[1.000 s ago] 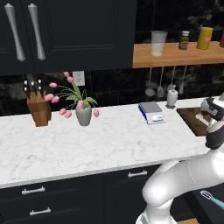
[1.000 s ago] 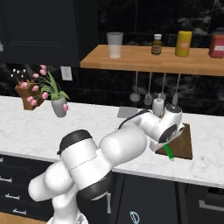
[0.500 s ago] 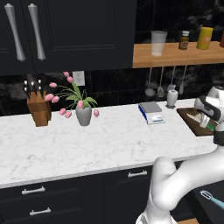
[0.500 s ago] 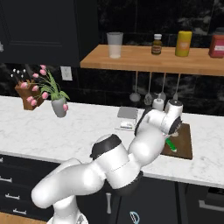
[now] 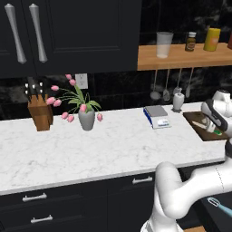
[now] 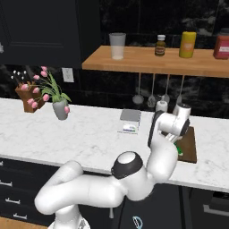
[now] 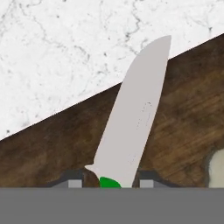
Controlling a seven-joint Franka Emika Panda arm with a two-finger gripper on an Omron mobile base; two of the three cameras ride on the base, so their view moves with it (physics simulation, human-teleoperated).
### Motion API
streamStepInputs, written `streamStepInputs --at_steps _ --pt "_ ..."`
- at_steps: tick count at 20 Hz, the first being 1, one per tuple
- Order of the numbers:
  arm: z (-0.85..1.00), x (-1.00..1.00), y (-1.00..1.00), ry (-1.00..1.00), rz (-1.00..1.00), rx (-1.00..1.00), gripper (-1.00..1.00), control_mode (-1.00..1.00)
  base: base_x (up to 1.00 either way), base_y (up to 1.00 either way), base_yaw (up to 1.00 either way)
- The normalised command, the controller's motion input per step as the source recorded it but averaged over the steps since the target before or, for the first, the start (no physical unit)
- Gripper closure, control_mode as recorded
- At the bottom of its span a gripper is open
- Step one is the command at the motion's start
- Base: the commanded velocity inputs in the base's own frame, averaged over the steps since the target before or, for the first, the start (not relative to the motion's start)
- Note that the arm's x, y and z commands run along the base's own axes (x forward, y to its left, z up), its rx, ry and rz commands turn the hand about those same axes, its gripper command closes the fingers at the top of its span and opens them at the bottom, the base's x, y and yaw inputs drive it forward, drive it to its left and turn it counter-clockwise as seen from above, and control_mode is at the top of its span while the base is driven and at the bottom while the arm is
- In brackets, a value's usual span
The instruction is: Place the appropriate cutting tool for cutting the garlic skin on the cutting board.
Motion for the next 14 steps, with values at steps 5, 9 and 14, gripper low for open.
streamStepInputs --at_steps 5,9,14 --pt "0.15 -0.37 0.0 0.01 0.0 0.0 -1.0 -1.0 0.0 0.0 0.0" --pt "0.58 -0.71 0.17 0.0 0.02 0.0 -1.0 -1.0 0.0 0.0 0.0" --pt "0.47 -0.54 0.66 0.0 0.03 -0.02 -1.0 -1.0 0.0 0.0 0.0"
